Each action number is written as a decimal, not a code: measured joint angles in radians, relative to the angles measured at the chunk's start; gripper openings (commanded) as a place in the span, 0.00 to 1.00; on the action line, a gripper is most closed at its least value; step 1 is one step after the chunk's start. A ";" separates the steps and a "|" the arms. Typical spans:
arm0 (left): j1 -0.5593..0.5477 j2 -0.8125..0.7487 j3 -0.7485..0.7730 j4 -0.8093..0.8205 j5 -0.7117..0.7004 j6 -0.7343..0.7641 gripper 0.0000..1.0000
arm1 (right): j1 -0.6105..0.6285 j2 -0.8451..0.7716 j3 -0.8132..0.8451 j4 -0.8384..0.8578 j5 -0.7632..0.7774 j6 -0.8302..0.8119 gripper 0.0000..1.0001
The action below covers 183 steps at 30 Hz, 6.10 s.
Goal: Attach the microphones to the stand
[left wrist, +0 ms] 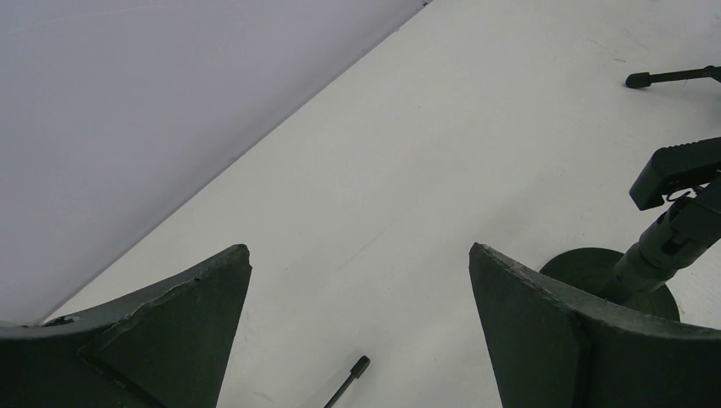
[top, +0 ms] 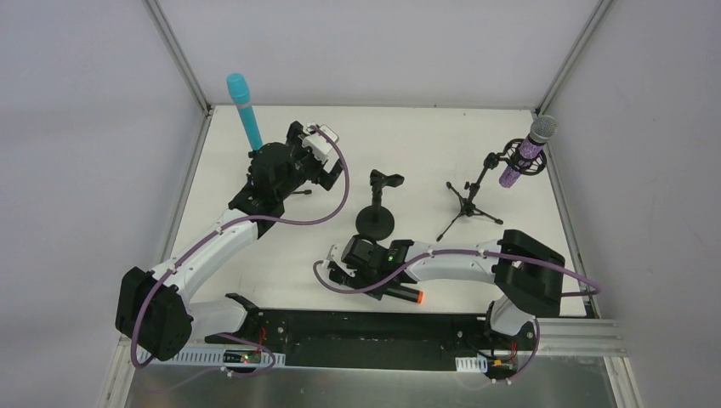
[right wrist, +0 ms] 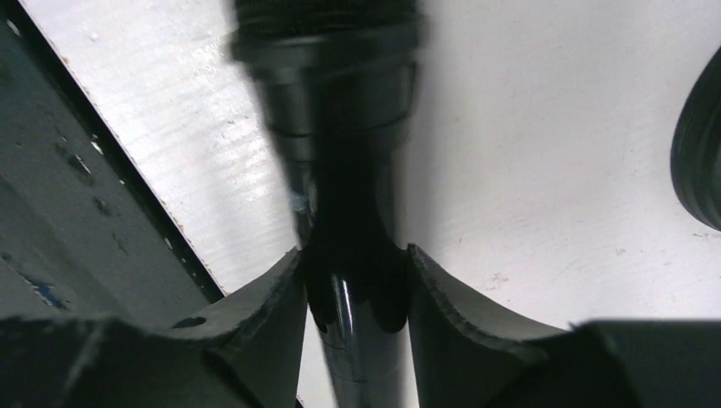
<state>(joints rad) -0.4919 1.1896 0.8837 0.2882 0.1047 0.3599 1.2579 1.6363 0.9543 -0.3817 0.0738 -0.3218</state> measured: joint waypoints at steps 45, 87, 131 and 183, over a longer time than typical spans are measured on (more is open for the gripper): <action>-0.006 -0.002 0.000 -0.017 0.036 0.005 1.00 | 0.081 -0.739 -0.500 0.732 0.343 0.106 0.00; -0.007 0.068 -0.009 0.145 0.806 -0.138 0.99 | -0.485 -1.020 -0.535 0.838 -0.154 0.348 0.00; -0.004 0.248 0.135 0.145 0.984 -0.129 0.99 | -0.789 -0.504 -0.416 1.415 -0.288 0.277 0.00; 0.003 0.364 0.112 0.279 0.935 -0.190 0.00 | -0.692 -0.320 -0.444 1.762 -0.248 0.247 0.00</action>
<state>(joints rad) -0.4892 1.5539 0.9958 0.5674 1.0397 0.1699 0.5663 1.3167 0.5102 1.3808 -0.1745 -0.0746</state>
